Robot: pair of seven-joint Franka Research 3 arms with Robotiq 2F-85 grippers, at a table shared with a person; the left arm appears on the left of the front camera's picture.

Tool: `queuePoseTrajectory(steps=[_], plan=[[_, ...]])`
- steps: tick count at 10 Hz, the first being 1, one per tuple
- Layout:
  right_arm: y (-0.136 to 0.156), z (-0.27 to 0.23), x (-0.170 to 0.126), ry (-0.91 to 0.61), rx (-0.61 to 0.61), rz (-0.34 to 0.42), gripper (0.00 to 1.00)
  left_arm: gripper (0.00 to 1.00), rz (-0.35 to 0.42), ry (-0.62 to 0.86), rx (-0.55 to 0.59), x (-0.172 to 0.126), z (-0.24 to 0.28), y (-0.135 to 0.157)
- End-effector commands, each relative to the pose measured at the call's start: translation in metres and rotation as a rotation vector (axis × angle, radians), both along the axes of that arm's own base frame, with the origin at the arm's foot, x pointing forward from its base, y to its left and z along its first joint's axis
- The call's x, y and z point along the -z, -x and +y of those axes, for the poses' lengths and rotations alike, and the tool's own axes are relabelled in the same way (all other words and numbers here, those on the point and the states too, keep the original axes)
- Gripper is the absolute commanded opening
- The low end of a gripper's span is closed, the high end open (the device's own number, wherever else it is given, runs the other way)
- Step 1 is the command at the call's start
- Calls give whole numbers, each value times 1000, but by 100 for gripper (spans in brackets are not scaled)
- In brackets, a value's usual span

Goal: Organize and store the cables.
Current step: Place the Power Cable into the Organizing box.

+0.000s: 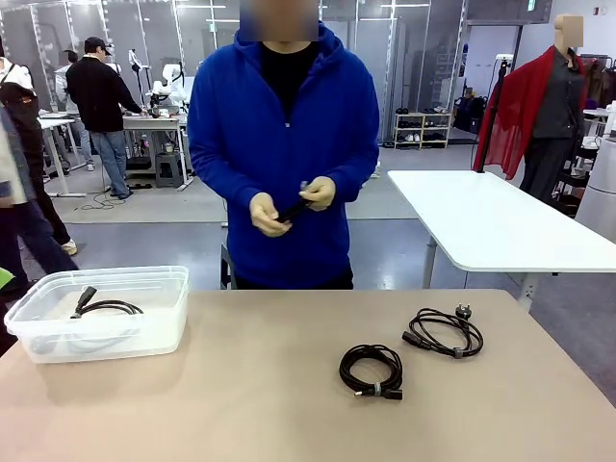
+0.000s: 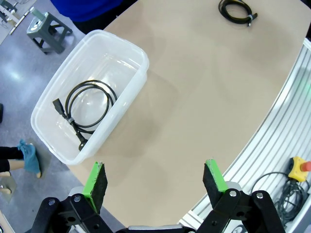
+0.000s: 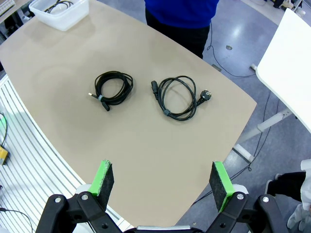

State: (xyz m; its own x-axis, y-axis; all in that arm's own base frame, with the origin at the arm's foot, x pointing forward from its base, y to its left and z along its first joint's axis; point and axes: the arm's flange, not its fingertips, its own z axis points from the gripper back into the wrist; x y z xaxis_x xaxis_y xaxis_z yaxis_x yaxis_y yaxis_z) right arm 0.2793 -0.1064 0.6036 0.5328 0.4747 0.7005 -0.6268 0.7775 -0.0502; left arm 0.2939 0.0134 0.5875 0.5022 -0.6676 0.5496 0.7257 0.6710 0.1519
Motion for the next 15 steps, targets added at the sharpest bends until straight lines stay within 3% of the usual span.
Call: queuePoseTrajectory(steps=[1, 15], plan=[[0, -1, 1, -2, 0, 0, 100, 100, 4, 0, 4, 0, -1, 0], [0, -1, 1, -2, 0, 0, 100, 100, 4, 0, 4, 0, -1, 0]])
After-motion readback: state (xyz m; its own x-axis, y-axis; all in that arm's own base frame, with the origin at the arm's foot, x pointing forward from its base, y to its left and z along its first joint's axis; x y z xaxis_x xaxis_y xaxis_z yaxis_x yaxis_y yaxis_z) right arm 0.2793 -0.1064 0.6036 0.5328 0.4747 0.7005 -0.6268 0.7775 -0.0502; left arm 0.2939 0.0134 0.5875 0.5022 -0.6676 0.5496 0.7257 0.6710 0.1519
